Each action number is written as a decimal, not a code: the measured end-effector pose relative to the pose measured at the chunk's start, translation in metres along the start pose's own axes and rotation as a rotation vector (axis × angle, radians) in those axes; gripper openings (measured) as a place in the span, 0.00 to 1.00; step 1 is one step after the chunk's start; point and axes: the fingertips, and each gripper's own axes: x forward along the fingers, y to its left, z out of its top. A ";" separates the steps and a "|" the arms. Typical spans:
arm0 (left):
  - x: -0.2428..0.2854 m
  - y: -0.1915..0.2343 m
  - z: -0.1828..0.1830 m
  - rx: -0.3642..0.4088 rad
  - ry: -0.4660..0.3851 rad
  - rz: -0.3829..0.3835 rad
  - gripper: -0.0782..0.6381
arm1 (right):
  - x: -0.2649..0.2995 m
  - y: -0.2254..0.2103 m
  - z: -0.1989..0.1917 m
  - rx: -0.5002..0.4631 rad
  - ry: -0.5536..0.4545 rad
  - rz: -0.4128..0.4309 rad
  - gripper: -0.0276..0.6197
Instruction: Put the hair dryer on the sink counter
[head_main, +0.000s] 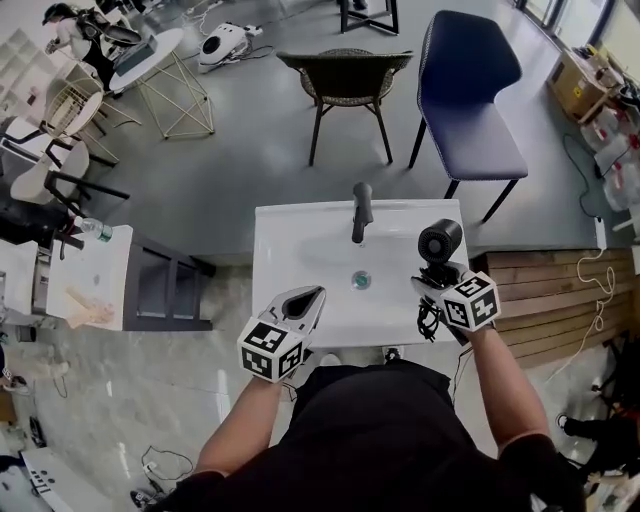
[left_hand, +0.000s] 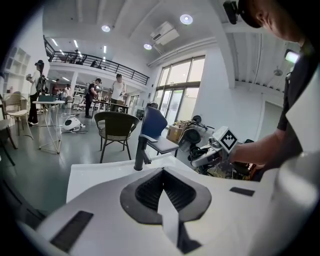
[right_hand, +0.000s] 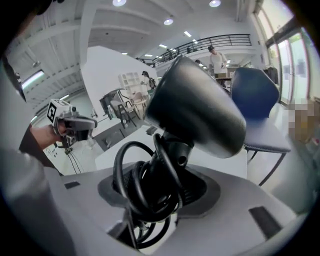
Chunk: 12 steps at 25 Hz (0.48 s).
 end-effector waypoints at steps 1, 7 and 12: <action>0.003 -0.002 0.000 -0.006 -0.002 0.015 0.11 | 0.003 -0.007 -0.001 -0.040 0.037 0.008 0.37; 0.012 -0.010 -0.003 -0.042 0.002 0.104 0.11 | 0.024 -0.038 -0.002 -0.341 0.240 0.067 0.37; 0.009 -0.015 -0.005 -0.059 -0.004 0.167 0.11 | 0.048 -0.061 -0.008 -0.688 0.439 0.094 0.37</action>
